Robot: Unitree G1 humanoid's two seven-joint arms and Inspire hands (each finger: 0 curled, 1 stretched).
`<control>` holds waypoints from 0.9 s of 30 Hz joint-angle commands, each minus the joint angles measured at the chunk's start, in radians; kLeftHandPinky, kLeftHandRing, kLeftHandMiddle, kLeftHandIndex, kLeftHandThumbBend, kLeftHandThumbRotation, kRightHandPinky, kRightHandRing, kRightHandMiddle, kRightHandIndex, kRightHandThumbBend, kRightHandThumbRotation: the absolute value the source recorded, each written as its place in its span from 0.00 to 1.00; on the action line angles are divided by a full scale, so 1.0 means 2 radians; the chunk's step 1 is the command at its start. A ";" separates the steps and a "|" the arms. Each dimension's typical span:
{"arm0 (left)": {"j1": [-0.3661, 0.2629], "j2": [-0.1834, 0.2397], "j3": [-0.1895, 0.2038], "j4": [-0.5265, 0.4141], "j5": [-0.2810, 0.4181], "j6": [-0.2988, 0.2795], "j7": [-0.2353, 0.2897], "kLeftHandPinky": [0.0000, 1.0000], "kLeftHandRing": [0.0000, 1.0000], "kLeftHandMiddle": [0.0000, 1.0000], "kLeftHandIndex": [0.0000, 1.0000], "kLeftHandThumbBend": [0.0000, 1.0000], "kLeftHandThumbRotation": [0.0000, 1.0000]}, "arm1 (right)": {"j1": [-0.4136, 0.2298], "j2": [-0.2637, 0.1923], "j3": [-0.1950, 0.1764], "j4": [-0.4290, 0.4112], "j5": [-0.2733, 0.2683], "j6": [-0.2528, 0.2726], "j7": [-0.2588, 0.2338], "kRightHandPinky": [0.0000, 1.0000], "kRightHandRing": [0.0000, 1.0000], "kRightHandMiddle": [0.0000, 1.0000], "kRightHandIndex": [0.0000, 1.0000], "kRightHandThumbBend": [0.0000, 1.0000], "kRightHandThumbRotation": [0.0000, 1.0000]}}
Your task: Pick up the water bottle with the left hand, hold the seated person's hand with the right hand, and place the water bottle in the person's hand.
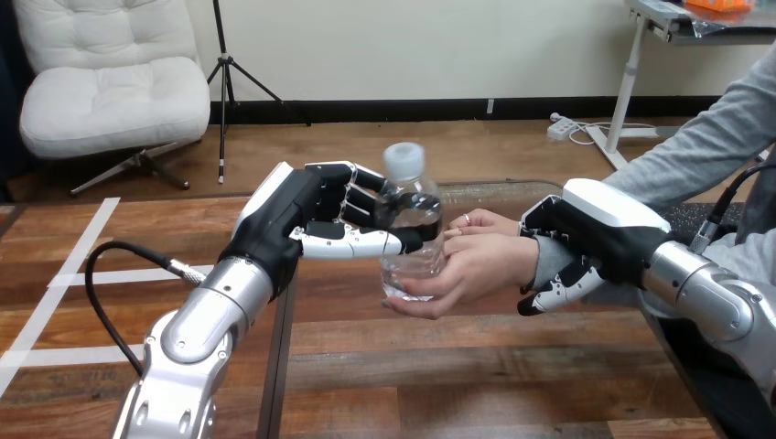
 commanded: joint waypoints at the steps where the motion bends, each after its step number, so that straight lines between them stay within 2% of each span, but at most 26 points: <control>1: -0.035 -0.004 0.002 0.006 -0.011 -0.021 -0.004 0.55 0.66 0.72 0.77 0.80 0.40 | -0.027 0.006 -0.015 -0.023 0.013 -0.011 -0.010 0.29 0.32 0.37 0.39 0.82 0.00; 3: -0.036 -0.005 0.004 0.011 -0.013 -0.022 -0.004 0.60 0.72 0.77 0.81 0.85 0.50 | -0.027 0.005 -0.014 -0.023 0.011 -0.009 -0.010 0.29 0.32 0.37 0.39 0.82 0.00; 11: -0.038 -0.007 0.008 0.019 -0.019 -0.018 -0.001 0.74 0.82 0.85 0.88 0.94 0.67 | -0.026 0.004 -0.014 -0.025 0.011 -0.008 -0.009 0.29 0.32 0.37 0.39 0.82 0.00; 27: -0.036 0.001 0.004 0.015 -0.014 -0.014 0.001 0.92 0.93 0.94 0.94 1.00 0.83 | -0.026 0.004 -0.014 -0.025 0.010 -0.010 -0.009 0.29 0.32 0.37 0.39 0.82 0.00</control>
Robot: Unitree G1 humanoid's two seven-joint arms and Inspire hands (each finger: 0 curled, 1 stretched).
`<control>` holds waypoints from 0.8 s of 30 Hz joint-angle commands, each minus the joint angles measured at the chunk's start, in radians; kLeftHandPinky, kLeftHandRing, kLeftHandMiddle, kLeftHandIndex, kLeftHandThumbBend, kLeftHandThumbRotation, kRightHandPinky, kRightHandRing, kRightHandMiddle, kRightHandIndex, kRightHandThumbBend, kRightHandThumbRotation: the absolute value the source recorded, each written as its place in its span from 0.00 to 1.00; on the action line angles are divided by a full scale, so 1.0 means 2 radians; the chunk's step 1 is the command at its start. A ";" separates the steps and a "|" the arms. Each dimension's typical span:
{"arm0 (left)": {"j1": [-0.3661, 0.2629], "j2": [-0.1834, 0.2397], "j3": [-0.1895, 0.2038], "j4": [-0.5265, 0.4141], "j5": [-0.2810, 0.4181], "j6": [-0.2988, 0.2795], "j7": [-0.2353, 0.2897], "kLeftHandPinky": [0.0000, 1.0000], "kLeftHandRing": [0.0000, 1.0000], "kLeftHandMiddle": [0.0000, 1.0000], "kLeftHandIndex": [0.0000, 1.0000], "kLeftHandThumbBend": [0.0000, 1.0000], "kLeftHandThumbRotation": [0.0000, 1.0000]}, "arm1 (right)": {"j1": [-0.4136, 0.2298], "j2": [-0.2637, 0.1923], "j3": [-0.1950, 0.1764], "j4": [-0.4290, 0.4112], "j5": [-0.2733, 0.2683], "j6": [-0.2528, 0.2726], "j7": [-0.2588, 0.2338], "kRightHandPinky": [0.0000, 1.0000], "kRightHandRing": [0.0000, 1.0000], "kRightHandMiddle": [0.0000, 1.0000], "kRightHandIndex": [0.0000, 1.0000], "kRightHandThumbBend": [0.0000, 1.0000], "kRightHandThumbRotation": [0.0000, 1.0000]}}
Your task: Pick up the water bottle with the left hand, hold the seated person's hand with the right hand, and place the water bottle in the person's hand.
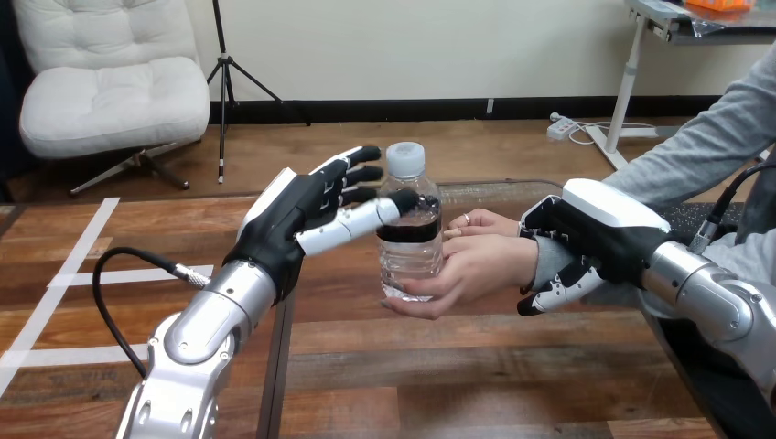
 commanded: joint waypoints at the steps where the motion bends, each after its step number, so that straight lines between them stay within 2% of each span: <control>1: -0.033 0.004 0.004 -0.005 0.001 -0.005 0.004 0.93 0.94 0.95 0.95 1.00 0.83 | -0.026 0.004 -0.014 -0.024 0.010 -0.010 -0.009 0.29 0.32 0.37 0.39 0.82 0.00; 8: -0.034 0.006 0.003 0.000 0.001 -0.008 0.000 0.99 0.99 0.99 0.99 1.00 0.88 | -0.026 0.005 -0.013 -0.022 0.010 -0.011 -0.011 0.28 0.32 0.37 0.38 0.82 0.00; 16: -0.032 0.005 0.004 0.000 0.000 -0.009 0.002 1.00 1.00 1.00 1.00 1.00 0.91 | -0.025 0.004 -0.014 -0.028 0.011 -0.002 -0.004 0.28 0.32 0.37 0.38 0.81 0.00; 24: -0.029 0.004 0.007 0.002 -0.003 -0.019 0.003 1.00 1.00 1.00 1.00 1.00 0.95 | -0.025 0.005 -0.014 -0.022 0.012 -0.008 -0.007 0.29 0.32 0.37 0.39 0.81 0.00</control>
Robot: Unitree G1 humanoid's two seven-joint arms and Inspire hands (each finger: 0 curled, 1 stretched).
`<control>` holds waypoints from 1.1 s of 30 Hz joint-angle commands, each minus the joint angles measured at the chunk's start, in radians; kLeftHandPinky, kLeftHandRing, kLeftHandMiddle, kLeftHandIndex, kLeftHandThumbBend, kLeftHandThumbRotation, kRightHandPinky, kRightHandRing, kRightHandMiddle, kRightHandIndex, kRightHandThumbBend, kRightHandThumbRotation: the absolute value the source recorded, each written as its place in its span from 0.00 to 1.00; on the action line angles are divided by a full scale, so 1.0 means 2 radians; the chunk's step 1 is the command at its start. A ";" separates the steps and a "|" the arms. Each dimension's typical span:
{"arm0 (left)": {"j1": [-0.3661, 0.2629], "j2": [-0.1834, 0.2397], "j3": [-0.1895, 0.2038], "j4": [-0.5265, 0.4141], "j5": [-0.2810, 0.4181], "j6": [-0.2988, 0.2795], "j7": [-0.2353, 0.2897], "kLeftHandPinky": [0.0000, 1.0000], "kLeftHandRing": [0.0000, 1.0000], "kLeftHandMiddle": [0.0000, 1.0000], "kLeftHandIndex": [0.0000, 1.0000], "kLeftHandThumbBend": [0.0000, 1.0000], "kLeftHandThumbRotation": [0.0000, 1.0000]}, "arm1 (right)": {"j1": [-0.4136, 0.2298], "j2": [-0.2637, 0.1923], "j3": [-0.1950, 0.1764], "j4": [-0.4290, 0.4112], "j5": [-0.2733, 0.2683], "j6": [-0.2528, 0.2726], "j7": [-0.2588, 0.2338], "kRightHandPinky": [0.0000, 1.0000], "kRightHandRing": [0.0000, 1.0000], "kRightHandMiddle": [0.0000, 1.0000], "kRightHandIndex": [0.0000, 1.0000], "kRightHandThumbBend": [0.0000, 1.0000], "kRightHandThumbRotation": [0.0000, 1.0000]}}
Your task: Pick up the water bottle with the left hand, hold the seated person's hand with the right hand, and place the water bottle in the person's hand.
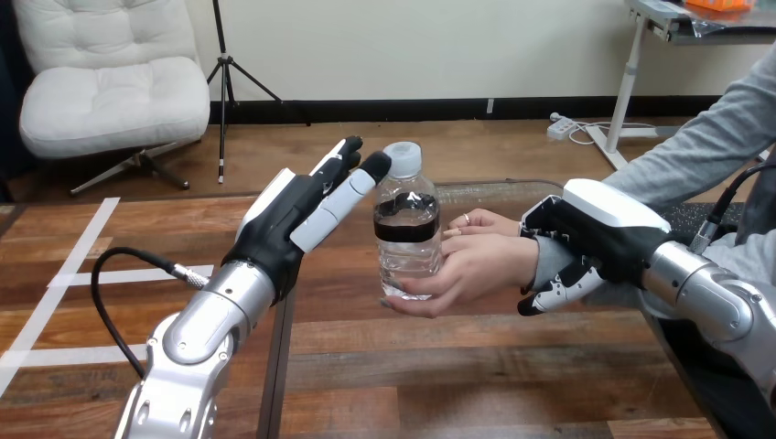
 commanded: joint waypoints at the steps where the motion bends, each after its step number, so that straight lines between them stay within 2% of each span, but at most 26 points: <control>1: -0.029 0.002 0.007 0.000 -0.003 -0.018 0.003 1.00 1.00 1.00 1.00 1.00 0.95 | -0.025 0.005 -0.014 -0.021 0.012 -0.011 -0.008 0.29 0.32 0.37 0.39 0.81 0.00; 13: -0.027 -0.007 0.019 0.009 -0.015 -0.036 0.016 1.00 1.00 1.00 1.00 1.00 0.99 | -0.024 0.005 -0.015 -0.021 0.012 -0.010 -0.010 0.28 0.31 0.37 0.38 0.81 0.00; 26: -0.026 -0.009 0.023 0.009 -0.017 -0.037 0.021 1.00 1.00 1.00 0.99 1.00 1.00 | -0.024 0.006 -0.018 -0.019 0.019 -0.009 -0.001 0.29 0.33 0.39 0.42 0.86 0.00; 31: -0.026 -0.010 0.024 0.010 -0.017 -0.038 0.021 1.00 1.00 1.00 0.99 1.00 1.00 | -0.025 0.004 -0.014 -0.017 0.013 -0.016 -0.007 0.33 0.38 0.44 0.48 0.91 0.06; 33: -0.026 -0.010 0.024 0.011 -0.017 -0.038 0.021 1.00 1.00 1.00 0.99 1.00 1.00 | -0.026 0.001 -0.009 -0.020 0.004 -0.007 -0.008 0.36 0.40 0.46 0.50 0.92 0.09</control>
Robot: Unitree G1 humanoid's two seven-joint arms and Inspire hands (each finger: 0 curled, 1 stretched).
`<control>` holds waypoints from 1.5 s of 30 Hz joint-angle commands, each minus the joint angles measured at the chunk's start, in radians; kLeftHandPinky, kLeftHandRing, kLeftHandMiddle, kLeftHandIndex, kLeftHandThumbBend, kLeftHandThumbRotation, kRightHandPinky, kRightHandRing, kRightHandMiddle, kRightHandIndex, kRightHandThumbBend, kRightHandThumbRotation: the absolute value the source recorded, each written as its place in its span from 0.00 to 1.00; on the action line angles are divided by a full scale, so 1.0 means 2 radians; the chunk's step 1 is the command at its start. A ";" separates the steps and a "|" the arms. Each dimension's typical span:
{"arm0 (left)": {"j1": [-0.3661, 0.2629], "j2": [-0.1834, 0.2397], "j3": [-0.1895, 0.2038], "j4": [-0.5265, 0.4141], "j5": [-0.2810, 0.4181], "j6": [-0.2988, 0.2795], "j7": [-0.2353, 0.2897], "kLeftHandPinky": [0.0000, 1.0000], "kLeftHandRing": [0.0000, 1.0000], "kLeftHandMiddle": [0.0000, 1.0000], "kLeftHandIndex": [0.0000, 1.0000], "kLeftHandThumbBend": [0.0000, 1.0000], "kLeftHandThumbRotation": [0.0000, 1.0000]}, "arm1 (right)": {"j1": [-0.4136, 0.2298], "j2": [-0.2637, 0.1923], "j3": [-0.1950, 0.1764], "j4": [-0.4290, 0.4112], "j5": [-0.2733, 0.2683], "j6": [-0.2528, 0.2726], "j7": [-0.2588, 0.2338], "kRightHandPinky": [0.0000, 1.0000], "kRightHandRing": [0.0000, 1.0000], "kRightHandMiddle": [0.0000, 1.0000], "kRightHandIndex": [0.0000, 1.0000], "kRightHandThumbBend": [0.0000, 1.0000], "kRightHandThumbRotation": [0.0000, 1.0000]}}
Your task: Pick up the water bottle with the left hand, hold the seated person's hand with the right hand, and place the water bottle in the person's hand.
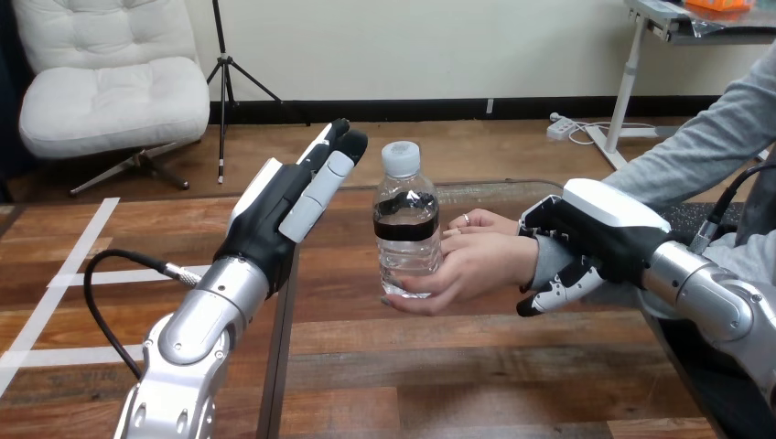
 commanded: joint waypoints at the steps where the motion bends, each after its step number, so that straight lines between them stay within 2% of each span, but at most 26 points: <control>1: -0.026 -0.001 0.009 0.004 -0.007 -0.014 0.004 1.00 1.00 1.00 0.99 1.00 1.00 | -0.026 0.001 -0.008 -0.021 0.002 -0.003 -0.008 0.37 0.42 0.48 0.51 0.92 0.12; 6: -0.026 0.000 0.009 0.004 -0.008 -0.014 0.001 1.00 1.00 1.00 0.99 1.00 1.00 | -0.025 -0.002 -0.004 -0.032 -0.009 0.007 -0.011 0.45 0.52 0.56 0.58 0.97 0.23; 16: -0.026 0.003 0.007 0.002 -0.006 -0.015 -0.004 1.00 1.00 1.00 0.98 1.00 1.00 | -0.026 -0.003 -0.003 -0.032 -0.019 0.010 -0.012 0.54 0.63 0.66 0.67 1.00 0.38; 25: -0.025 0.003 0.008 0.001 -0.004 -0.015 -0.003 1.00 1.00 1.00 0.98 1.00 1.00 | -0.023 -0.003 -0.004 -0.043 -0.024 0.022 -0.006 0.58 0.69 0.72 0.71 1.00 0.47; 33: -0.024 0.002 0.009 0.001 -0.005 -0.014 -0.002 1.00 1.00 1.00 0.97 1.00 1.00 | -0.021 -0.002 -0.005 -0.047 -0.022 0.024 -0.005 0.59 0.70 0.73 0.73 1.00 0.52; 40: -0.023 0.002 0.010 0.004 -0.007 -0.022 -0.003 1.00 1.00 1.00 0.97 1.00 1.00 | -0.021 -0.001 -0.008 -0.037 -0.014 0.019 0.000 0.62 0.72 0.74 0.75 1.00 0.68; 45: -0.023 0.000 0.011 0.005 -0.007 -0.025 -0.001 1.00 1.00 1.00 0.96 1.00 1.00 | -0.017 0.000 -0.010 -0.038 -0.013 0.018 -0.005 0.62 0.72 0.75 0.76 1.00 0.86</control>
